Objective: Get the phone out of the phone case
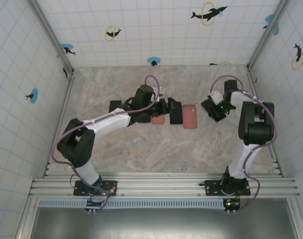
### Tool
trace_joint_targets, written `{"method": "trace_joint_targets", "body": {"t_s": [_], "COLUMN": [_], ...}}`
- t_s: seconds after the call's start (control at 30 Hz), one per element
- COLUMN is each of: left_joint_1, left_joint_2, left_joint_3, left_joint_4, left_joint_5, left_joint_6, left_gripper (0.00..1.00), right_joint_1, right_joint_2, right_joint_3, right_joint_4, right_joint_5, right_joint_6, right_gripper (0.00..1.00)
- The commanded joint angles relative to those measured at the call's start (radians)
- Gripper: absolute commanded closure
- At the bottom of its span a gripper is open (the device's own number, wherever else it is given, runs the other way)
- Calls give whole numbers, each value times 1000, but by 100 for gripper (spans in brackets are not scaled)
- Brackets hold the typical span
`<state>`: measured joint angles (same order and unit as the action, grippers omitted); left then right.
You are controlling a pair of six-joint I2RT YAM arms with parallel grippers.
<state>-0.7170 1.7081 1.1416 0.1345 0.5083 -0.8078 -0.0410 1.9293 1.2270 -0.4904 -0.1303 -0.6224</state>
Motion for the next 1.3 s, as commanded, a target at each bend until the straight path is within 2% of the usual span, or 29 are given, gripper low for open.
{"method": "trace_joint_targets", "body": {"t_s": [0.0,0.27,0.43,0.63,0.73,0.83,1.03,1.27], "left_joint_1": [7,7,7,7,4,-9,-39,-61], "left_joint_2": [-21,-10,2,20,38,70,145,214], "left_joint_3": [-5,4,2,5,23,55,144,243], "left_joint_4": [-13,-3,16,44,52,73,85,79], "left_joint_5": [-2,4,9,-8,-45,-72,-135,-147], "left_joint_6": [27,26,16,-5,-34,-62,-87,-90], "left_gripper": [2,2,2,4,6,8,11,19], "right_joint_1": [9,-23,-48,-83,-82,-64,8,108], "right_joint_2": [10,-104,-166,-272,-342,-415,-530,-607], "right_joint_3": [-45,-86,-142,-226,-276,-338,-412,-446], "right_joint_4": [-14,67,115,210,275,361,458,490], "right_joint_5": [79,-26,-108,-245,-365,-428,-437,-403], "right_joint_6": [26,144,215,313,376,451,562,613], "right_gripper": [37,46,47,50,51,51,54,55]}}
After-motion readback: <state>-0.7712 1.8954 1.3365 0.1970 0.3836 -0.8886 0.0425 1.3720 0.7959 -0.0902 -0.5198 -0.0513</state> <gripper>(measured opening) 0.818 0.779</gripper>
